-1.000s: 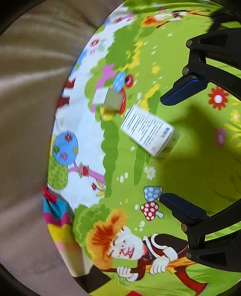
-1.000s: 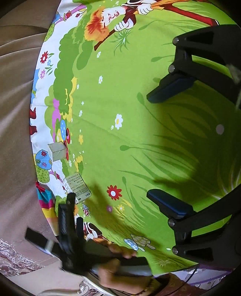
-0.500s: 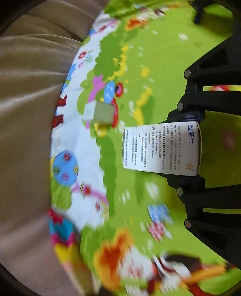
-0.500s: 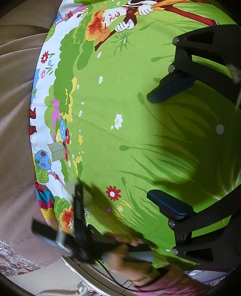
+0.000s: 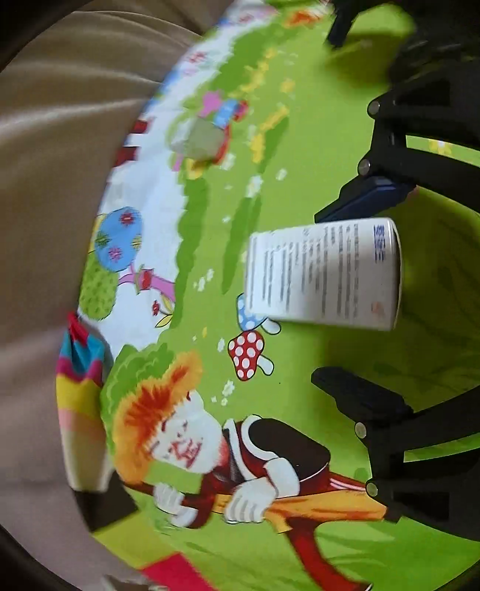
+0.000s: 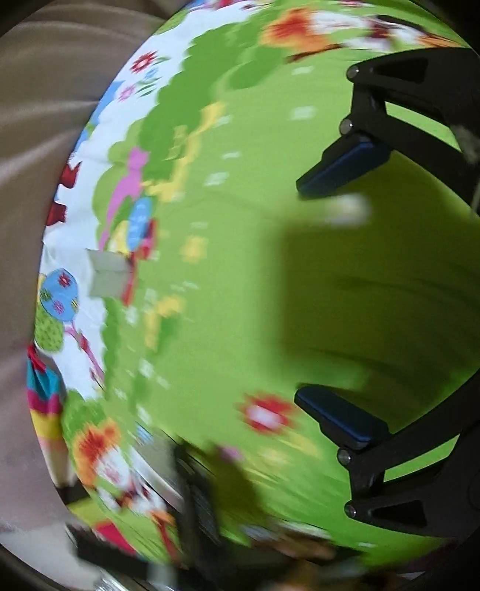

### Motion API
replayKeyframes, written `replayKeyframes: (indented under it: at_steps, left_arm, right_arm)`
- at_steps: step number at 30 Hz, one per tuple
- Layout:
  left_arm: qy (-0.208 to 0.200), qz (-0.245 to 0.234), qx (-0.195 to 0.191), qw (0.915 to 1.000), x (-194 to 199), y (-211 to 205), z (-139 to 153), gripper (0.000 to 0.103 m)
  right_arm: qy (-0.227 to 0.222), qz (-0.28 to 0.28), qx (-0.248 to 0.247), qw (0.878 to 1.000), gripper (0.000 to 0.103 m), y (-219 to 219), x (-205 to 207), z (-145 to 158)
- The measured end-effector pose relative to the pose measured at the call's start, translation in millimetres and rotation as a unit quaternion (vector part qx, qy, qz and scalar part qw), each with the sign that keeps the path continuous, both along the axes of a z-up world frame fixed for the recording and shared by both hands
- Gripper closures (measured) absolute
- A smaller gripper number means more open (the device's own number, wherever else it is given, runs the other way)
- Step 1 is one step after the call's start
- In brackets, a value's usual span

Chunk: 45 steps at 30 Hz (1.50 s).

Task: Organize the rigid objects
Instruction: 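Grasp the white printed medicine box with the left tool while the right tool grasps a white cube box, then lift and carry the medicine box and white cube box toward the storage box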

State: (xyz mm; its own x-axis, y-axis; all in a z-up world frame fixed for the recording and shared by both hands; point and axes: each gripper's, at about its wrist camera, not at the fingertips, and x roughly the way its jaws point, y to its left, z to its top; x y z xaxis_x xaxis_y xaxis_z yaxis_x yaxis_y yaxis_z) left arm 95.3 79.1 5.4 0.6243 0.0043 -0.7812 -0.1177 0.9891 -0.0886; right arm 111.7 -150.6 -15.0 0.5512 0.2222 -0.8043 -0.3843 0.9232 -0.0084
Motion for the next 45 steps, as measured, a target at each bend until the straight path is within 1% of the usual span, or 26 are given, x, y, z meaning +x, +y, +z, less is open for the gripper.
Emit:
replayKeyframes:
  at_steps: [3, 6, 9, 10, 12, 13, 14, 15, 16, 17, 18, 20, 22, 24, 27, 30, 32, 33, 36, 38, 39, 41, 42, 45]
  left_arm:
    - [-0.006, 0.008, -0.017, 0.9998, -3, 6, 1, 0.025]
    - [-0.004, 0.01, -0.009, 0.9999, -1, 3, 0, 0.025]
    - [-0.004, 0.013, -0.008, 0.9999, -1, 4, -1, 0.025]
    - [-0.004, 0.016, -0.006, 0.9999, 0, 4, -1, 0.025]
    - [-0.003, 0.017, -0.003, 0.9998, -1, 4, -1, 0.025]
    - [-0.003, 0.017, -0.003, 0.9998, -1, 5, -1, 0.025]
    - [-0.003, 0.017, -0.005, 0.9998, -1, 5, -1, 0.025]
    - [-0.004, 0.018, -0.005, 0.9998, -2, 5, -1, 0.025]
    - [-0.004, 0.018, -0.005, 0.9998, -2, 5, -1, 0.025]
    - [-0.004, 0.018, -0.005, 0.9998, -2, 5, -1, 0.025]
    - [-0.004, 0.018, -0.005, 0.9998, -2, 5, -1, 0.025]
    - [-0.004, 0.018, -0.006, 0.9998, -1, 4, -1, 0.025]
    - [-0.004, 0.018, -0.006, 0.9998, -2, 5, -1, 0.025]
    - [-0.003, 0.017, -0.003, 0.9998, -2, 4, -1, 0.024]
    - [-0.001, 0.013, 0.001, 0.9999, -1, 3, -2, 0.022]
    - [0.002, 0.008, 0.002, 1.0, 0, 1, -3, 0.019]
    - [0.005, 0.003, 0.007, 1.0, 1, -1, -3, 0.016]
    - [0.01, 0.001, 0.015, 0.9998, 2, -3, -4, 0.015]
    - [0.027, -0.014, 0.04, 0.9987, 9, -13, -8, 0.005]
    - [0.026, -0.012, 0.037, 0.9989, 8, -12, -8, 0.006]
    - [0.024, -0.01, 0.036, 0.999, 7, -11, -8, 0.009]
    - [0.008, 0.007, 0.041, 0.9991, 2, -9, -5, 0.042]
    - [-0.001, 0.012, 0.042, 0.999, 0, -8, -3, 0.062]
    - [0.0, 0.013, 0.05, 0.9987, -1, -10, -2, 0.062]
  right_arm:
    - [0.004, -0.03, 0.014, 0.999, 0.0, 11, 58, 2]
    - [0.016, -0.074, 0.042, 0.996, 0.001, 24, 113, 7]
    - [0.022, -0.108, 0.066, 0.992, 0.001, 37, 146, 11]
    - [0.018, -0.122, 0.064, 0.99, 0.001, 44, 156, 11]
    - [0.01, -0.139, 0.044, 0.989, 0.001, 53, 169, 9]
    - [0.006, -0.144, 0.033, 0.989, 0.004, 57, 171, 9]
    - [-0.005, -0.149, 0.009, 0.989, 0.02, 60, 170, 9]
    - [-0.022, -0.136, 0.003, 0.99, 0.06, 62, 163, 12]
    - [-0.024, -0.117, 0.009, 0.993, 0.064, 63, 158, 14]
    - [-0.016, -0.088, 0.006, 0.996, 0.064, 62, 147, 16]
    - [-0.019, -0.063, 0.005, 0.998, 0.064, 60, 135, 17]
    - [-0.033, -0.013, -0.011, 0.999, 0.064, 45, 93, 17]
    - [-0.032, 0.027, 0.004, 0.999, 0.064, 17, 52, 15]
    - [-0.036, 0.04, 0.004, 0.999, 0.064, -18, 13, 15]
    - [-0.033, 0.032, 0.004, 0.999, 0.064, -58, -28, 16]
    - [-0.035, 0.011, 0.015, 0.999, 0.064, -86, -53, 14]
    - [-0.037, 0.003, 0.022, 0.999, 0.064, -99, -61, 13]
    - [-0.036, -0.001, 0.025, 0.999, 0.064, -100, -59, 12]
    - [-0.038, -0.004, 0.015, 0.999, 0.063, -95, -56, 12]
    - [-0.04, -0.006, 0.008, 0.999, 0.063, -95, -57, 12]
    - [-0.041, -0.007, 0.005, 0.999, 0.063, -95, -57, 12]
    - [-0.043, -0.008, 0.002, 0.999, 0.063, -94, -57, 12]
    - [-0.043, -0.008, 0.002, 0.999, 0.063, -94, -57, 12]
    - [-0.043, -0.008, 0.002, 0.999, 0.063, -93, -57, 11]
